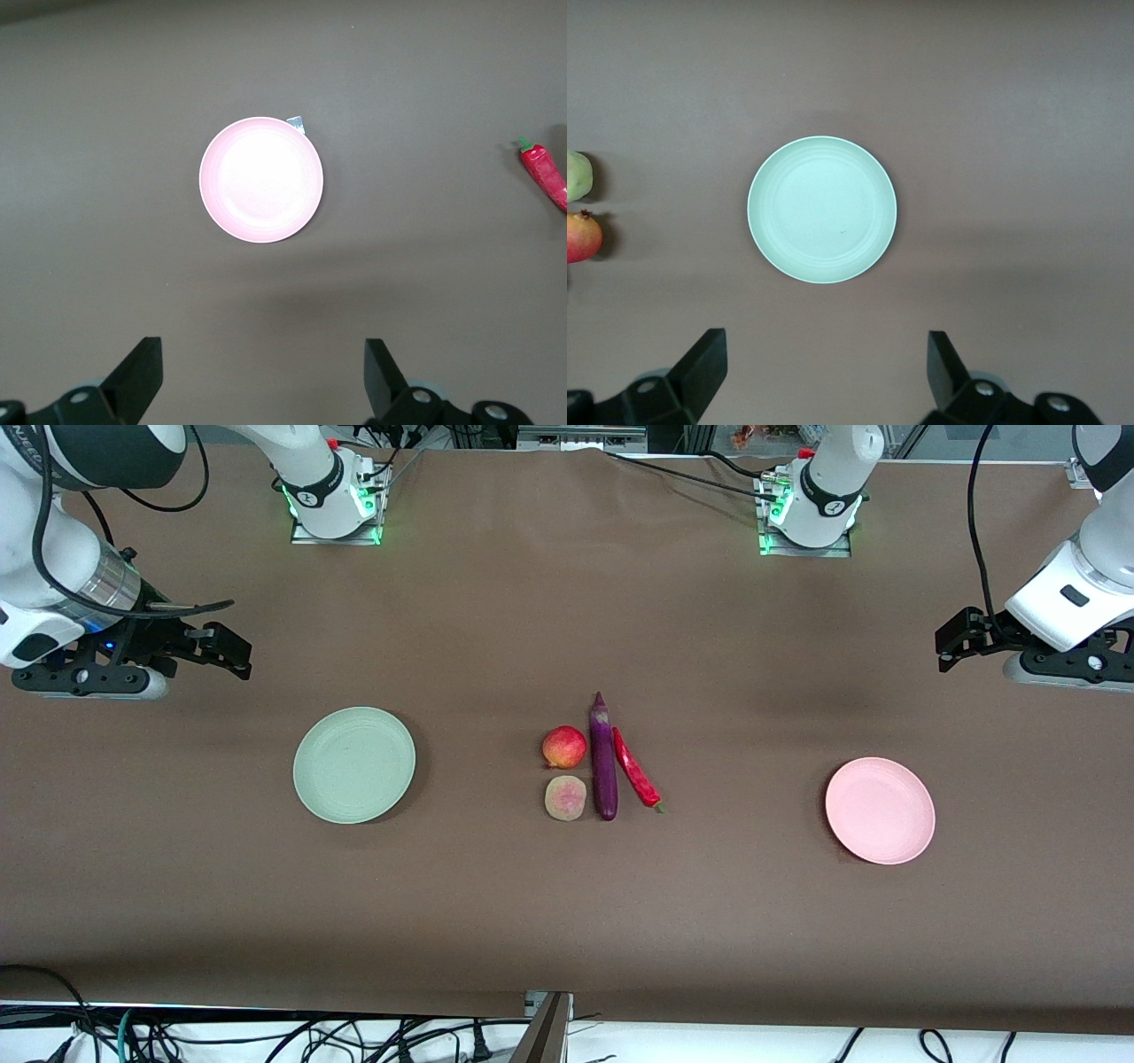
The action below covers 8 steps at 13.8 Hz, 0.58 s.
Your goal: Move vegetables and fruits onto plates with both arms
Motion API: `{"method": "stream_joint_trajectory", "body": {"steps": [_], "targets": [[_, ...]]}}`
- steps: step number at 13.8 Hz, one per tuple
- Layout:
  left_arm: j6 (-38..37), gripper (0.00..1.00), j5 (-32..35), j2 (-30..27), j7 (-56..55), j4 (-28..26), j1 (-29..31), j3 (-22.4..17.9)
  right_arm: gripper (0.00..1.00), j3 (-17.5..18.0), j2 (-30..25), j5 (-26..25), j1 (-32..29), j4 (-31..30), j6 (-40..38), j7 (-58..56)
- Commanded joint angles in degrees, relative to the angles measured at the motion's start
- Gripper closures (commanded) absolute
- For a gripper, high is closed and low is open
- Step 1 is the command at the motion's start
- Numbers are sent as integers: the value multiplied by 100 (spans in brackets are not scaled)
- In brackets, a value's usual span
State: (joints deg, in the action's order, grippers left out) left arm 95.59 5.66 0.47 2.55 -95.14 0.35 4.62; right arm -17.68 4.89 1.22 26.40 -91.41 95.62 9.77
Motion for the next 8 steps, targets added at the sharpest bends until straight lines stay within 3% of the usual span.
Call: {"method": "stream_joint_trajectory", "body": {"steps": [1, 8], "targets": [[-119, 0, -65, 85, -44, 189, -8, -13, 0, 27, -23, 19, -21, 53, -78, -72], [-303, 0, -65, 190, -44, 197, -96, -13, 0, 27, -23, -8, -21, 62, -26, -318]]}}
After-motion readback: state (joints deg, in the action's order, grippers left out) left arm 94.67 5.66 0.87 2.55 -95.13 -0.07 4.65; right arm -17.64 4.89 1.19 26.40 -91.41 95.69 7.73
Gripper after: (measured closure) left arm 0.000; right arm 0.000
